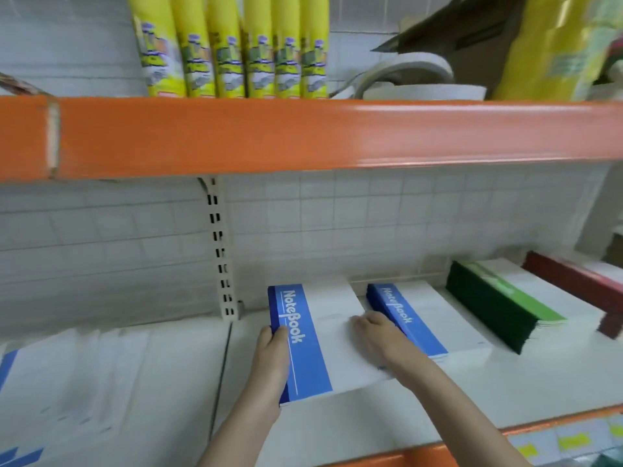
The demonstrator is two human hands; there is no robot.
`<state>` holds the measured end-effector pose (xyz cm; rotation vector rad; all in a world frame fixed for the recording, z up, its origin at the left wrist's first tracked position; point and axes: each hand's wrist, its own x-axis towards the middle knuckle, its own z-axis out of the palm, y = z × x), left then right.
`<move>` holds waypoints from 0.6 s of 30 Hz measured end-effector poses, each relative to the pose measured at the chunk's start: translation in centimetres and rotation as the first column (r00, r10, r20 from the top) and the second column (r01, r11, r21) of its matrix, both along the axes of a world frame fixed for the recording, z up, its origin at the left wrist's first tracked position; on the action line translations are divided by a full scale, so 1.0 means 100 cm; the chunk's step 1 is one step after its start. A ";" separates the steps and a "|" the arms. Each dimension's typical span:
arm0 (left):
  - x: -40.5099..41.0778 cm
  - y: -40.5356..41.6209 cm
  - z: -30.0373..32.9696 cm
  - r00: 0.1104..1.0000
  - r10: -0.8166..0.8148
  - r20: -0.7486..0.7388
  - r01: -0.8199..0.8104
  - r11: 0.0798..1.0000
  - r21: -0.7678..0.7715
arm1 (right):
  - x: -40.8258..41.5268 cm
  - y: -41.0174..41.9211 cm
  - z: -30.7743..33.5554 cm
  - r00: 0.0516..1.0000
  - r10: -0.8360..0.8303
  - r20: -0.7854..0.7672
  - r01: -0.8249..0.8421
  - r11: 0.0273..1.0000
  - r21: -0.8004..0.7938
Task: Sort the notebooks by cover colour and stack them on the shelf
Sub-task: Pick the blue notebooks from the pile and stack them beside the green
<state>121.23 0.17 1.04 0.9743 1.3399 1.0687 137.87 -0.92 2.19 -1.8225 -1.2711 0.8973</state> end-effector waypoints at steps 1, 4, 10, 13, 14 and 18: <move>0.012 0.000 0.000 1.000 -0.006 0.006 0.006 1.000 0.005 | 0.011 -0.002 0.001 1.000 -0.007 -0.001 0.007 1.000 -0.009; 0.049 0.004 0.002 0.999 -0.033 0.033 0.033 0.999 0.010 | 0.048 -0.003 0.001 0.998 -0.035 0.044 0.034 0.999 0.029; 0.113 0.019 -0.003 0.993 -0.109 0.050 0.111 0.994 -0.021 | 0.117 0.000 -0.004 0.968 -0.144 0.203 0.108 0.978 0.177; 0.137 0.031 -0.007 0.987 -0.157 0.022 0.157 0.987 -0.026 | 0.148 0.003 -0.009 0.965 -0.171 0.200 0.135 0.974 0.184; 0.143 0.035 -0.008 0.985 -0.173 -0.004 0.173 0.985 -0.020 | 0.157 0.004 -0.011 0.966 -0.176 0.189 0.142 0.973 0.181; 0.166 0.048 -0.012 0.967 -0.219 -0.128 0.221 0.975 0.005 | 0.184 0.012 -0.016 0.967 -0.172 0.190 0.140 0.975 0.174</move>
